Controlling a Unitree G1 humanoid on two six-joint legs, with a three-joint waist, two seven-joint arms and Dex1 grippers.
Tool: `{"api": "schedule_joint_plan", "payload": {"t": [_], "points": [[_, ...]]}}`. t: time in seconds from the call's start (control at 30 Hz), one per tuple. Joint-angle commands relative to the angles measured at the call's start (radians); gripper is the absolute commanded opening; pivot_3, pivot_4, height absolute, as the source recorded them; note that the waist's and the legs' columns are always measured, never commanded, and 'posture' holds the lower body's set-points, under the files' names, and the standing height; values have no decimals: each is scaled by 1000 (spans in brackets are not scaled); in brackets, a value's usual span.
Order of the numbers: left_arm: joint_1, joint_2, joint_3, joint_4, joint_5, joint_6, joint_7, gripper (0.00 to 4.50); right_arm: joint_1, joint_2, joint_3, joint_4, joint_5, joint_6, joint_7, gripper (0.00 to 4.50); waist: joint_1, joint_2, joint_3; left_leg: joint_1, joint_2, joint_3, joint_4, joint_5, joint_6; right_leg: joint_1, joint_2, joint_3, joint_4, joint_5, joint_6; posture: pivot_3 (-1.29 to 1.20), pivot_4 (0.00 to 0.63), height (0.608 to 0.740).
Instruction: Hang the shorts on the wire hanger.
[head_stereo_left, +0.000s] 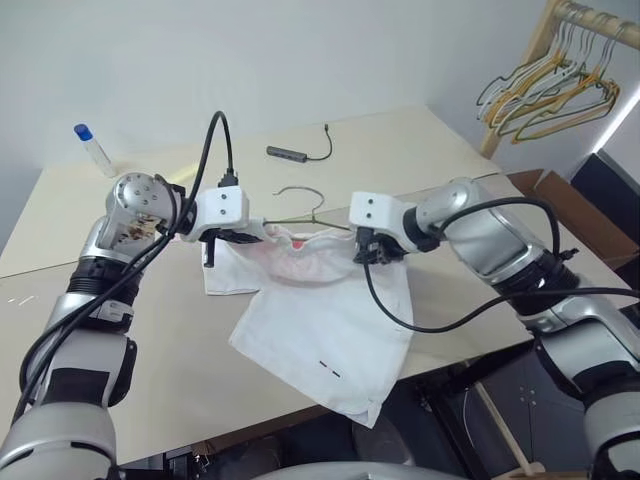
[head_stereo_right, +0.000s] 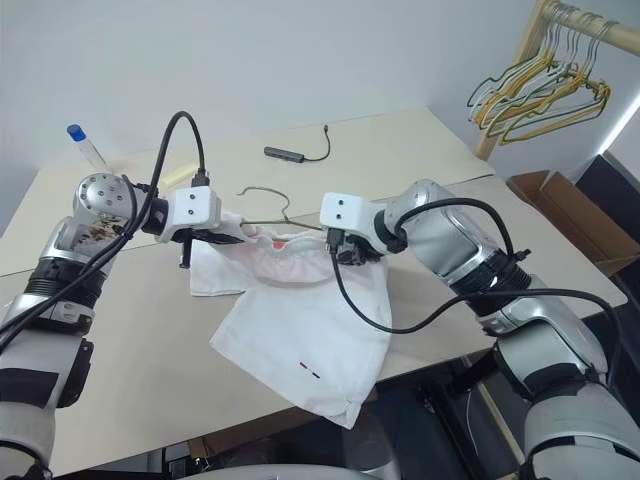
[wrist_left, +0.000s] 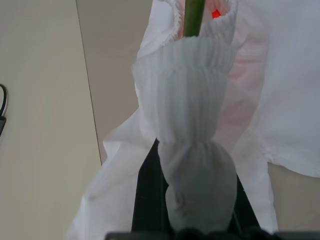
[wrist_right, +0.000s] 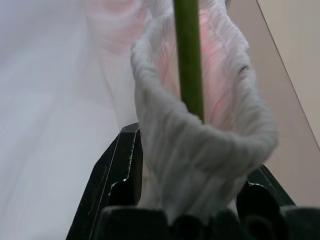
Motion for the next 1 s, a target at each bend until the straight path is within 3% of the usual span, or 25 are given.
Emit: {"api": "schedule_joint_plan", "payload": {"t": [0.03, 0.07, 0.43, 1.0], "points": [[-11, 3, 49, -35, -61, -26, -15, 0, 11, 3, -77, -33, 29, 2, 31, 1781, 0, 0, 0, 0, 0, 0, 0, 0, 0, 0, 0, 0, 0, 0, 0, -226, 0, 740], [-14, 2, 52, -31, -70, -24, -24, 0, 24, 4, -99, -41, 47, 21, 38, 1781, 0, 0, 0, 0, 0, 0, 0, 0, 0, 0, 0, 0, 0, 0, 0, -226, 0, 740], [-34, -24, 41, 15, -72, -43, -59, 3130, 108, -9, -189, -145, 76, 79, 17, 1781, -14, 0, 0, 0, 0, 0, 0, 0, 0, 0, 0, 0, 0, 0, 0, -267, 0, 740], [71, 5, 25, -35, -46, -49, -95, 3130, 148, 28, -104, -76, -10, 47, 1, 1781, -35, 0, 0, 0, 0, 0, 0, 0, 0, 0, 0, 0, 1, 0, 0, -243, 0, 740]]}}
